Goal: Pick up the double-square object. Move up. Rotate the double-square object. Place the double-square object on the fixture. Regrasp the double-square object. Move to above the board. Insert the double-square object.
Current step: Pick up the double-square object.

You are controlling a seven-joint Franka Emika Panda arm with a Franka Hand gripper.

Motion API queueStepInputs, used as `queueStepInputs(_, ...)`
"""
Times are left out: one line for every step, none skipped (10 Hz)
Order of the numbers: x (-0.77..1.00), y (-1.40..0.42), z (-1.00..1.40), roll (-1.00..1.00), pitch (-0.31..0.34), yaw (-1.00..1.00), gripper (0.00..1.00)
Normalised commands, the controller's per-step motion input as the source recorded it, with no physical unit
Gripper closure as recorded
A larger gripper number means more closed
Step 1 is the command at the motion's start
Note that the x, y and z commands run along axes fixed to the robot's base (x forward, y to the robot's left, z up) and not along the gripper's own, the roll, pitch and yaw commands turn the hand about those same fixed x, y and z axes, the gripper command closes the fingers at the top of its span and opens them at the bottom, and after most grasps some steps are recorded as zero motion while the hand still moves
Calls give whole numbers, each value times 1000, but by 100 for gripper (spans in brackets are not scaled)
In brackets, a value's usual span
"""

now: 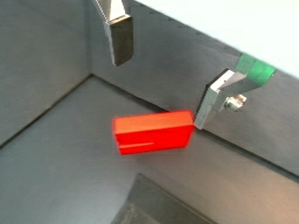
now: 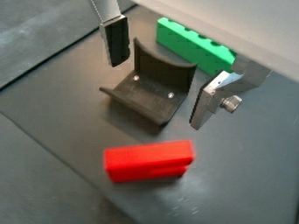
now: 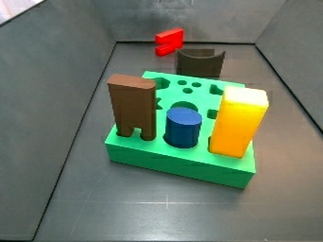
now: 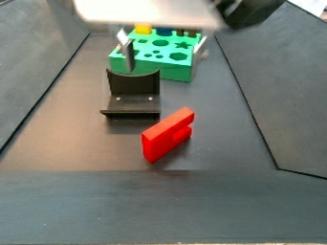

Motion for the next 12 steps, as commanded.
queueStepInputs(340, 386, -474, 76, 159, -580, 0)
queueStepInputs(271, 343, -520, 69, 150, -651, 0)
queueStepInputs(69, 263, -554, 61, 97, -757, 0)
queueStepInputs(43, 134, -577, 97, 51, -866, 0)
queueStepInputs(0, 3, -751, 147, 0, -963, 0)
queueStepInputs(-20, 0, -811, 146, 0, -980, 0)
queueStepInputs(0, 89, -534, 16, -97, -903, 0)
queueStepInputs(0, 80, 0, -20, -14, -37, 0)
queueStepInputs(0, 46, -243, 0, -49, 0, 0)
queueStepInputs(-60, 49, -797, 49, -184, -220, 0)
queueStepInputs(-117, 43, -851, 71, -151, -291, 0)
queueStepInputs(-60, 80, -631, 0, -189, -251, 0)
